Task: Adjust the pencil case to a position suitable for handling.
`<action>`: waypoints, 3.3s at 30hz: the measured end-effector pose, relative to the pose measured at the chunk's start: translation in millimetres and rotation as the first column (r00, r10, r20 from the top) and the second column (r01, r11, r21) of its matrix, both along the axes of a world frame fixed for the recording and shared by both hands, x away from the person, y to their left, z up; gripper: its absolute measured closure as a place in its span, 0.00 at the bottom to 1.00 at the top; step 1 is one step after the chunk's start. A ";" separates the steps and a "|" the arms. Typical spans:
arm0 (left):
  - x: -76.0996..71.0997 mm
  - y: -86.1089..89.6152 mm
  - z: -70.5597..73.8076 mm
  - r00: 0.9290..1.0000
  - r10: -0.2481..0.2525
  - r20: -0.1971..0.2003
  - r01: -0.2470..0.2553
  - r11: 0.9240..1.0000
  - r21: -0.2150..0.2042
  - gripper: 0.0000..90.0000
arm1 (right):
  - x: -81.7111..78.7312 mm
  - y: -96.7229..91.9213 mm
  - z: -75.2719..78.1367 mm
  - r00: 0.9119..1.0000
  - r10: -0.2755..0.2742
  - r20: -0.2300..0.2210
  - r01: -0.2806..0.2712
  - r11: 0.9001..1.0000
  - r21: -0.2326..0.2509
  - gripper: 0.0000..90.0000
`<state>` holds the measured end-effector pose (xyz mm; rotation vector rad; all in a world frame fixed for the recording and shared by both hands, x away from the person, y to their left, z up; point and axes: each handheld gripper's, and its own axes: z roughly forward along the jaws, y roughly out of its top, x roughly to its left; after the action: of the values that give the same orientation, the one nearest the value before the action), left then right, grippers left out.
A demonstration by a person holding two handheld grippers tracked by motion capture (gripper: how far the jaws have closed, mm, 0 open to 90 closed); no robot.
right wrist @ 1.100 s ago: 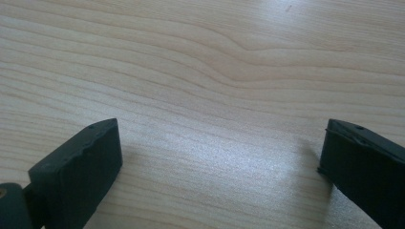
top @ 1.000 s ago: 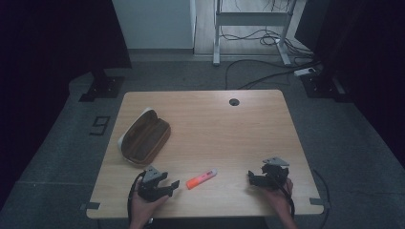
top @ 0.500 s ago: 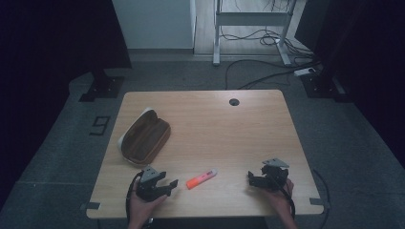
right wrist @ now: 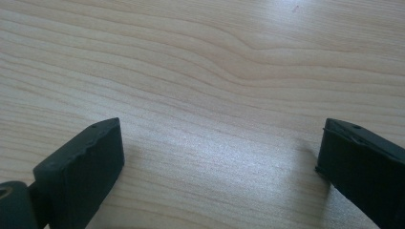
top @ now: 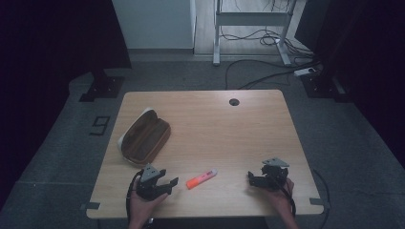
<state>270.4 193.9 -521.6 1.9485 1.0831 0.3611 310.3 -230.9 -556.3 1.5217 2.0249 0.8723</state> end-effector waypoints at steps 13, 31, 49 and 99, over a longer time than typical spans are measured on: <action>4.9 12.4 24.8 0.998 0.035 0.043 -0.033 0.998 -0.048 0.39 | 0.9 -0.2 -0.1 1.000 0.000 0.002 0.000 1.000 -0.001 0.02; 12.9 45.9 55.2 0.992 0.096 0.082 -0.092 0.994 -0.058 0.29 | 0.9 -0.1 -0.1 1.000 -0.001 0.003 0.001 1.000 -0.002 0.02; 15.4 86.5 54.4 0.971 0.219 0.099 -0.216 0.975 -0.042 0.30 | 0.9 -0.1 -0.1 1.000 -0.001 0.003 0.001 1.000 -0.002 0.02; 87.4 149.1 23.0 0.925 0.374 0.059 -0.375 0.927 0.005 0.32 | 0.7 -0.3 0.0 1.000 -0.002 0.005 0.002 1.000 -0.002 0.03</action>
<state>357.9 343.0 -498.7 1.7266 1.4208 0.6308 311.0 -231.2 -556.3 1.5195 2.0196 0.8719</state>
